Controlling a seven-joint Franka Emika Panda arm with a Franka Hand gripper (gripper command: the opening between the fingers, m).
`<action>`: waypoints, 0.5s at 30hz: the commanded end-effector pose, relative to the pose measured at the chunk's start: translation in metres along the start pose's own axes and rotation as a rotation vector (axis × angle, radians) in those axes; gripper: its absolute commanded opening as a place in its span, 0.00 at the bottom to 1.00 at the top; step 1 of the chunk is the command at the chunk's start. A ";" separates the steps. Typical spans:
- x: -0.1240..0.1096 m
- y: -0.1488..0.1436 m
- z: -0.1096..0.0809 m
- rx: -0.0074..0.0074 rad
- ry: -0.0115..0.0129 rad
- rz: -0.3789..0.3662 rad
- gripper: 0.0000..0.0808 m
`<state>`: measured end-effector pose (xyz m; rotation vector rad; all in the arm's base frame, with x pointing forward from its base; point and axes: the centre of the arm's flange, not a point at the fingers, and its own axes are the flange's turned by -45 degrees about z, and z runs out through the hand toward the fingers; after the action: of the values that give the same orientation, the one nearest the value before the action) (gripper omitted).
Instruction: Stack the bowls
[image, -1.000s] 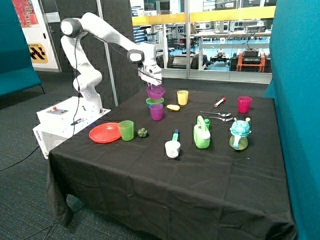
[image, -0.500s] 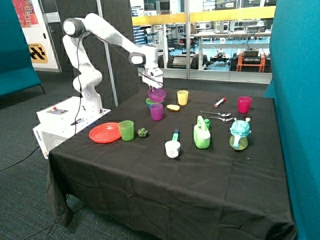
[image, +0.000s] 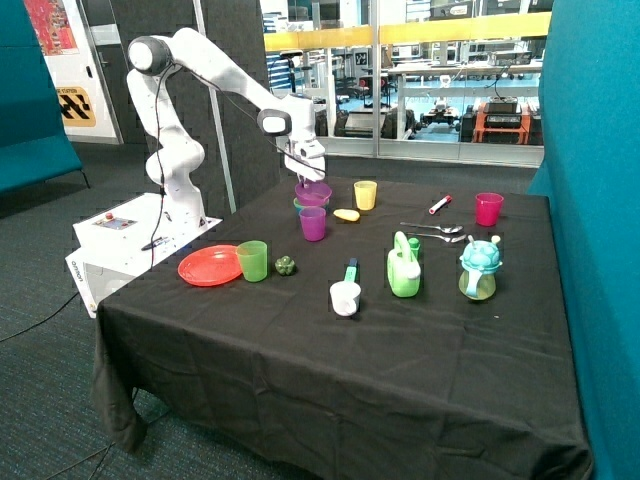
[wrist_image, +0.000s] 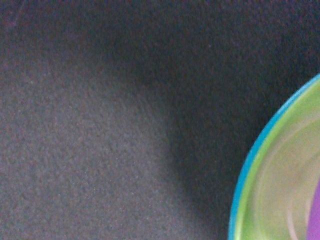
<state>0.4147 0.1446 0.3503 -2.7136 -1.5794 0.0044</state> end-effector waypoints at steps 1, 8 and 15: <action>-0.002 -0.002 0.003 -0.0029 0.0015 0.004 0.00; -0.003 -0.001 0.003 -0.0029 0.0015 0.007 0.00; -0.005 -0.001 0.004 -0.0029 0.0015 0.002 0.00</action>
<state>0.4132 0.1433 0.3473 -2.7194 -1.5735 0.0048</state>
